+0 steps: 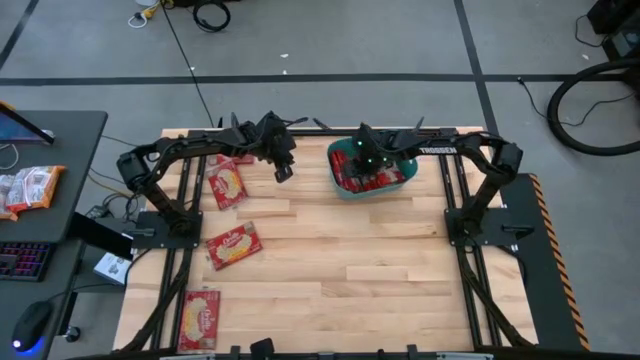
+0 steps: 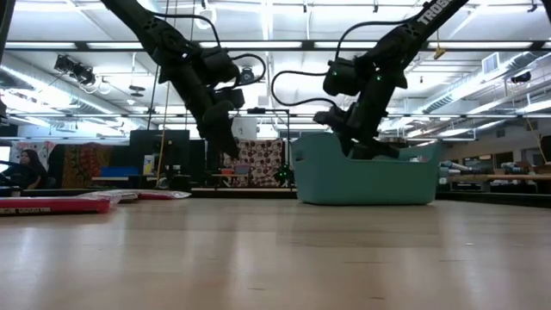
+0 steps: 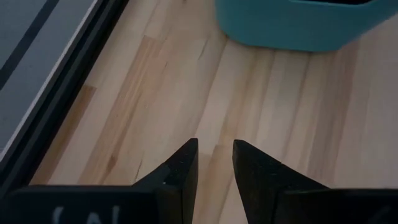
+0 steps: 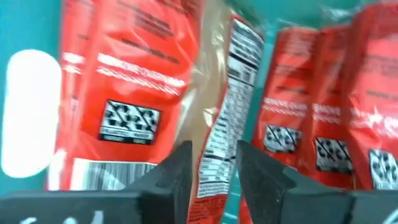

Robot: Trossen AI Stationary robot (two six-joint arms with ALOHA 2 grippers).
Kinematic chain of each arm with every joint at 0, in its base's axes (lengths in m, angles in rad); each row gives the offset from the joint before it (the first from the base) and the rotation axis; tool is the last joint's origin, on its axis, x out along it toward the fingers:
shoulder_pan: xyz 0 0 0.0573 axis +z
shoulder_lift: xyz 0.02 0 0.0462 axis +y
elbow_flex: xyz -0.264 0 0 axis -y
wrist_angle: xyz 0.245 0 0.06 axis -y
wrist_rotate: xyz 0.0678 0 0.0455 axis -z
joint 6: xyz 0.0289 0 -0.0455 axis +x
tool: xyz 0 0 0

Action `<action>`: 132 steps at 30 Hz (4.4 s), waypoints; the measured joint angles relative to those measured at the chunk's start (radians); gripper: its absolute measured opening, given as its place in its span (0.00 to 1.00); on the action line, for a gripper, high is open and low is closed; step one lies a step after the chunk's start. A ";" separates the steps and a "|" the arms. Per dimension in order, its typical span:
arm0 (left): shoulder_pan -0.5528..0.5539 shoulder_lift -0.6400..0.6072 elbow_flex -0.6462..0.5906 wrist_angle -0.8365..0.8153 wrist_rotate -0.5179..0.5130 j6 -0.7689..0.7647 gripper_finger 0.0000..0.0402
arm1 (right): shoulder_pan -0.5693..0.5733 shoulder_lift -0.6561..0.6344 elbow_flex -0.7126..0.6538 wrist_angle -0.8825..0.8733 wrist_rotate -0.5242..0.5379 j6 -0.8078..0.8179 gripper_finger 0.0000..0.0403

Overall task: Sort popcorn bags into baskets
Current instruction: Adjust the popcorn bags in the bin, then put the popcorn bag into the bin

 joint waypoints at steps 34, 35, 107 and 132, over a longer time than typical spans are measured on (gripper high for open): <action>0.035 -0.304 -0.011 -0.869 -0.388 -0.704 0.26 | -0.026 -0.511 0.002 0.029 -0.013 -0.504 0.17; 0.052 -0.302 -0.026 -0.857 -0.388 -0.746 0.26 | -0.026 -0.529 0.002 0.011 -0.014 -0.518 0.17; -0.321 0.000 -0.273 -0.171 -0.352 -0.384 0.26 | 0.962 -0.317 0.003 0.135 0.463 0.149 0.17; -0.779 -0.085 -0.217 -0.067 -0.117 -1.135 0.26 | 0.950 -0.016 0.002 0.164 0.514 0.525 0.41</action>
